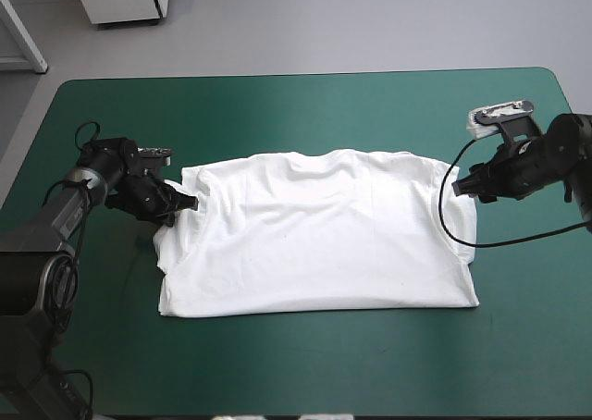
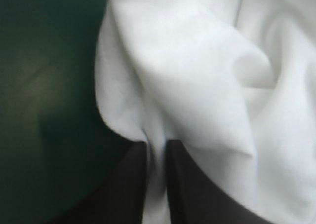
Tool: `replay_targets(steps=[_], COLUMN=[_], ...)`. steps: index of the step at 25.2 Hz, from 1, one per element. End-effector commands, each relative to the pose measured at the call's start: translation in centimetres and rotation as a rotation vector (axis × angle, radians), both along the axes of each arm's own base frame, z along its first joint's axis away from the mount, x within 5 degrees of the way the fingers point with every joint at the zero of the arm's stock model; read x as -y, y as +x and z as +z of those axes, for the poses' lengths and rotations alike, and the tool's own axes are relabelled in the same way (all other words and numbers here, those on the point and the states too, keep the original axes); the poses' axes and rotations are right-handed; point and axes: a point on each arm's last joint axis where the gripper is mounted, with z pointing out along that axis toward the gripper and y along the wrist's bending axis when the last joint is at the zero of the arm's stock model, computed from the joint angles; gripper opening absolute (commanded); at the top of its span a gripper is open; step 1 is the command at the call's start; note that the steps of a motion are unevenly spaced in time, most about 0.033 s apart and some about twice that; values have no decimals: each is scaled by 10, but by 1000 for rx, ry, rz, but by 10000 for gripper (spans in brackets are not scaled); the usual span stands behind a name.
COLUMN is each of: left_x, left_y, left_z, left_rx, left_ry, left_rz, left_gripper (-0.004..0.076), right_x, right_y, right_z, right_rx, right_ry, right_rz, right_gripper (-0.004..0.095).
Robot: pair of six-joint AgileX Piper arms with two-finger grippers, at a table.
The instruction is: Fold the cloth
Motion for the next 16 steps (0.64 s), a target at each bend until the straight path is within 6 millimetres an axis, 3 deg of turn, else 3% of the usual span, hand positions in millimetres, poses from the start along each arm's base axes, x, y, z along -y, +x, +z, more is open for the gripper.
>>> replay_targets(steps=[1,6,10,16], left_x=[2,3,16,57], left_y=[-1,-17,-29,-33], left_z=[10,44,69,68], left_rx=[23,75,134,141], left_ry=[-15,-20,-31,-78], left_rz=[12,3,-35,-134], left_gripper=[-9,-9,-9,-9], right_x=[0,-1,0,0], right_y=[-4,-5,-5,-5], right_z=[19,19,19,18], right_rx=[87,78,78,74], right_ry=[2,2,0,2], right_rz=[-2,0,-1,-3], right_gripper=[511,511,511,509])
